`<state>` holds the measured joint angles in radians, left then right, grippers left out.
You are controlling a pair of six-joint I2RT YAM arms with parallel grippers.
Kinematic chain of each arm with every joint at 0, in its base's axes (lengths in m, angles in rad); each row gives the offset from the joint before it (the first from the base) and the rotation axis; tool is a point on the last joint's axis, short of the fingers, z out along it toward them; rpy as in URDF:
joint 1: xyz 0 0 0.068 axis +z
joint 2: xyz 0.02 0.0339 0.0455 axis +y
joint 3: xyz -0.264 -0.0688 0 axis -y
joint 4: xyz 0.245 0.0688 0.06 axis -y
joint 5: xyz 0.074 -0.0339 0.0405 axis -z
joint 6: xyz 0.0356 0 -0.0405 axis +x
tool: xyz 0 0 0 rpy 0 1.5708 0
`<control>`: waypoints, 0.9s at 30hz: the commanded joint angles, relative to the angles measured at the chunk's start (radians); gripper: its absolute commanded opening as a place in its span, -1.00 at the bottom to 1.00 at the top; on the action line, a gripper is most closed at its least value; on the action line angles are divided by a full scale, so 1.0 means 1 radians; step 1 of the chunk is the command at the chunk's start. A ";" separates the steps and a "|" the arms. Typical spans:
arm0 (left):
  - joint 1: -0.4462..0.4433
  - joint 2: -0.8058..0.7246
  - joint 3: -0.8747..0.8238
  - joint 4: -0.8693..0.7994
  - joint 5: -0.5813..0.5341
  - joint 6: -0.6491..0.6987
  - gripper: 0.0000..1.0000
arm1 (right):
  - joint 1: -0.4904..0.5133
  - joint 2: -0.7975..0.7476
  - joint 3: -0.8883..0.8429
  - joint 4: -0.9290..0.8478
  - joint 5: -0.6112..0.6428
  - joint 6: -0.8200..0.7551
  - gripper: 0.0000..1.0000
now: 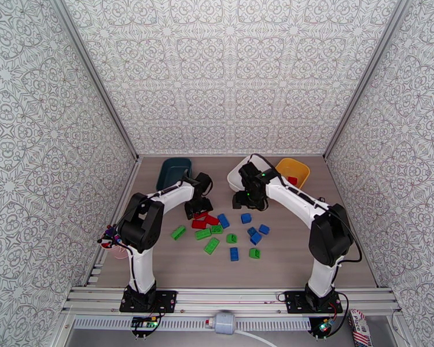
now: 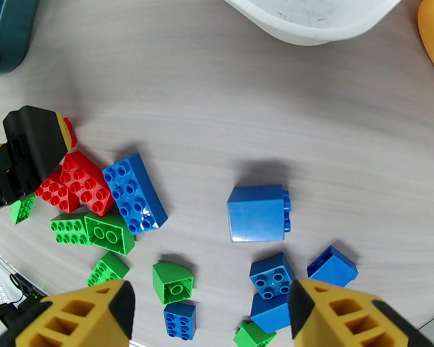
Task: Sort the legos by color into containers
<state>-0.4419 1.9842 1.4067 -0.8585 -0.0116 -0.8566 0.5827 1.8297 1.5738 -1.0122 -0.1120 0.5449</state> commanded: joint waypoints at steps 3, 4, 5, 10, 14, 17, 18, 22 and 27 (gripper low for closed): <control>0.011 0.023 0.018 0.029 0.042 0.012 0.17 | -0.007 -0.058 -0.029 0.017 0.010 0.021 0.49; 0.011 0.023 0.018 0.032 0.046 0.015 0.16 | -0.009 -0.063 -0.032 0.017 0.009 0.023 0.49; 0.012 0.024 0.016 0.036 0.051 0.018 0.17 | -0.010 -0.067 -0.035 0.020 0.006 0.025 0.49; 0.012 0.030 0.008 0.037 0.058 0.022 0.44 | -0.019 -0.086 -0.057 0.034 -0.005 0.037 0.49; 0.012 0.037 0.002 0.039 0.063 0.023 0.53 | -0.020 -0.092 -0.065 0.040 -0.010 0.042 0.49; 0.012 0.039 -0.003 0.046 0.068 0.024 0.52 | -0.021 -0.097 -0.065 0.038 -0.010 0.043 0.48; 0.012 0.041 -0.006 0.049 0.071 0.026 0.50 | -0.021 -0.098 -0.065 0.038 -0.009 0.044 0.48; 0.013 0.050 -0.005 0.056 0.083 0.030 0.36 | -0.025 -0.105 -0.066 0.036 -0.015 0.048 0.48; 0.011 0.028 0.000 0.059 0.088 0.057 0.18 | -0.040 -0.128 -0.077 0.043 -0.032 0.059 0.48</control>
<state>-0.4374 2.0079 1.4082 -0.8223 0.0425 -0.8288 0.5606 1.7412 1.5116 -0.9791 -0.1211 0.5835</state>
